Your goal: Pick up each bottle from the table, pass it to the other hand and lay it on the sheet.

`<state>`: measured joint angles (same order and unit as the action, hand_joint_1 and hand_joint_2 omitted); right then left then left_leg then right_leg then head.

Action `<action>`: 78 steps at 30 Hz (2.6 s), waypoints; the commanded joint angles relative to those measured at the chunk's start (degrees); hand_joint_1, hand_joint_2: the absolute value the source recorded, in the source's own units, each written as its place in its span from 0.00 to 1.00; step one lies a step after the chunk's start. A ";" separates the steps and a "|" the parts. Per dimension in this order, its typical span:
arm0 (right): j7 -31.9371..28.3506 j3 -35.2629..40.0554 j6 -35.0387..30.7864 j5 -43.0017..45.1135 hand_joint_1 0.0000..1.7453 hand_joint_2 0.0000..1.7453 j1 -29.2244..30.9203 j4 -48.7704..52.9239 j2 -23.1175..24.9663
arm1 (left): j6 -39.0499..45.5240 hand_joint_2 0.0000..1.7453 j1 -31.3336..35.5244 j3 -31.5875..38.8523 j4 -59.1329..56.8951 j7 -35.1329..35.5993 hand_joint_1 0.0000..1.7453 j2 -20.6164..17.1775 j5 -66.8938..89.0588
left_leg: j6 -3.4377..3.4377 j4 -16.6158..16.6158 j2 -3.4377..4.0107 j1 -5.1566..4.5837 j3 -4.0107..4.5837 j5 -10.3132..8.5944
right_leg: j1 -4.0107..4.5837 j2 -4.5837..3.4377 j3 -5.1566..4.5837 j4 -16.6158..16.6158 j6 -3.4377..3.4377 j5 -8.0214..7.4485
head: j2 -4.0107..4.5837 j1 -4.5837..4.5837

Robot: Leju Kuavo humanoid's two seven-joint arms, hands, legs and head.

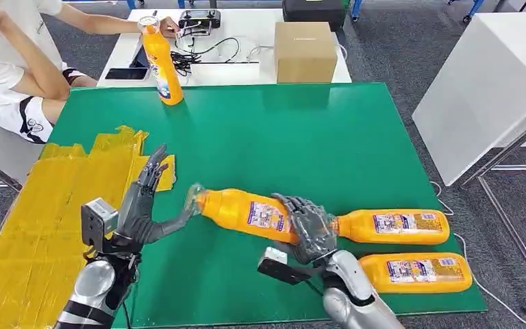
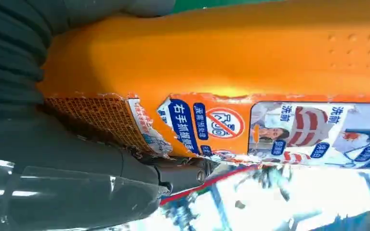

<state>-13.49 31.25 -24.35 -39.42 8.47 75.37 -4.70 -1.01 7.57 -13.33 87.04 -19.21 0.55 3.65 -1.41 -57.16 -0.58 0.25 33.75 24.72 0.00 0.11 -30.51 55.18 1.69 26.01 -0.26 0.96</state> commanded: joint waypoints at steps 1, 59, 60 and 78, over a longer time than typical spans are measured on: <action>-9.15 -10.84 -3.93 8.19 1.00 1.00 -6.86 13.09 6.69 | 0.03 1.00 0.39 -2.36 -0.93 0.61 0.00 -0.73 0.06 | 0.07 0.02 0.04 -0.01 -0.23 0.08 | -0.01 0.00 0.21 0.00 -0.02 0.09 | 0.00 -0.07; -14.13 7.98 3.70 14.97 1.00 1.00 3.44 -3.22 13.76 | -12.89 1.00 5.78 -14.28 1.59 2.75 0.00 -1.24 -25.41 | 0.06 0.08 0.19 0.06 -0.41 0.07 | 0.04 -0.10 0.36 -0.13 0.01 0.02 | 0.00 -0.02; -14.38 8.47 3.83 15.41 1.00 1.00 3.64 -3.71 13.80 | -12.79 1.00 5.97 -14.30 1.38 2.68 0.00 -1.21 -25.51 | 0.02 0.05 0.12 0.03 -0.16 0.00 | 0.01 -0.06 0.10 -0.05 0.01 -0.02 | 0.00 -0.02; -13.55 16.36 4.68 16.32 1.00 1.00 6.14 -9.21 12.38 | -2.87 1.00 5.20 -10.07 2.44 -0.05 0.00 1.67 -28.33 | 0.06 0.08 0.07 0.06 -0.44 0.09 | 0.04 0.02 0.43 -0.15 0.01 0.08 | 0.00 -0.02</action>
<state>-26.86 41.46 -20.35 -22.45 13.35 72.50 9.29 -8.33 11.08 -26.67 90.86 -18.47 0.28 -21.73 -1.41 -57.17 -0.50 0.26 33.73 24.71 0.00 0.07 -30.55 55.20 1.68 26.00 -0.26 0.94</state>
